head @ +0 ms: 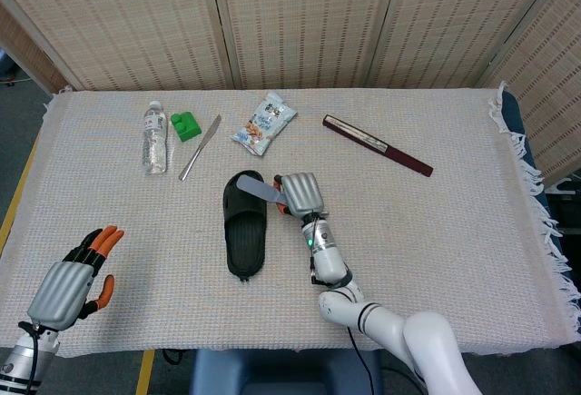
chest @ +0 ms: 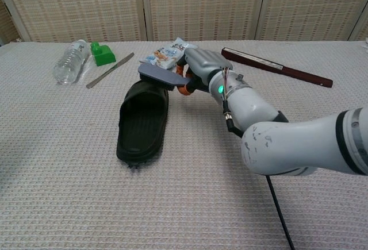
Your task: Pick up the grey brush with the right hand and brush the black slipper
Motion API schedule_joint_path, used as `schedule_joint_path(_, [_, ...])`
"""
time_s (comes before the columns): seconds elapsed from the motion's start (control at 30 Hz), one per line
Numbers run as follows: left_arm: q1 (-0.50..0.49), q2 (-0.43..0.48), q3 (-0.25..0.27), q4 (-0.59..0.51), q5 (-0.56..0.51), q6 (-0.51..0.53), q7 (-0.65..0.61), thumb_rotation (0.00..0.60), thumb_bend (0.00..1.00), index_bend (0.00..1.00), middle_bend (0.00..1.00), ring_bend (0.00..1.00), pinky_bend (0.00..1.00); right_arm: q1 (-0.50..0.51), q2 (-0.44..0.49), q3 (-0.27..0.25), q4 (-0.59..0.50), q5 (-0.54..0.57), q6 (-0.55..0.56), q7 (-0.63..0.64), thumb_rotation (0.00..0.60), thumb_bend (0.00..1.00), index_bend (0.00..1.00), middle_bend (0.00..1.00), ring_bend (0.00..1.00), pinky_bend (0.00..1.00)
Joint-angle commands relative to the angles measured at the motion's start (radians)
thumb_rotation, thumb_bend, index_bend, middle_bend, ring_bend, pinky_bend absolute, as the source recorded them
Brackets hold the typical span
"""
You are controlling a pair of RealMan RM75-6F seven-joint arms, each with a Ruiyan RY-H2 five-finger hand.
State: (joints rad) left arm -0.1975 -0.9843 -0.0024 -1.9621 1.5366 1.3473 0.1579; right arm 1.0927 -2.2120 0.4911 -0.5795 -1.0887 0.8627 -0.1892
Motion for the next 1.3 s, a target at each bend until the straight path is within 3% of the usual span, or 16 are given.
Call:
schedule_joint_path(0.03, [0.000,0.001,0.000,0.000,0.000,0.000,-0.001,0.600,0.63,0.00,0.00,0.00,0.24,0.021,-0.017,0.014,0.023,0.010,-0.014,0.014,0.600,0.47,0.92,0.83,0.93,1.00])
schedule_joint_path(0.33, [-0.003,0.004,-0.003,0.004,-0.009,-0.004,-0.010,0.600,0.62,0.00,0.00,0.00,0.24,0.116,-0.057,0.061,0.115,0.054,-0.085,0.025,0.600,0.47,0.92,0.83,0.93,1.00])
schedule_joint_path(0.63, [0.000,0.003,0.001,0.000,0.002,0.001,-0.003,0.600,0.63,0.00,0.00,0.00,0.24,-0.006,-0.004,-0.035,0.032,0.013,-0.053,0.010,0.600,0.47,0.92,0.83,0.93,1.00])
schedule_joint_path(0.8, [-0.002,0.000,0.001,0.001,0.000,-0.004,0.002,0.600,0.63,0.00,0.00,0.00,0.24,-0.063,0.052,-0.050,-0.057,0.018,-0.035,-0.005,0.600,0.47,0.92,0.83,0.93,1.00])
schedule_joint_path(1.0, [-0.007,-0.004,-0.002,0.006,-0.013,-0.013,0.003,0.600,0.63,0.00,0.00,0.00,0.24,-0.023,0.059,-0.002,-0.077,0.068,-0.077,-0.024,0.600,0.47,0.92,0.83,0.93,1.00])
schedule_joint_path(1.3, [-0.010,-0.007,-0.010,0.010,-0.038,-0.017,0.006,0.600,0.63,0.00,0.00,0.00,0.24,0.131,-0.009,0.072,0.056,0.130,-0.161,-0.033,0.600,0.47,0.92,0.83,0.93,1.00])
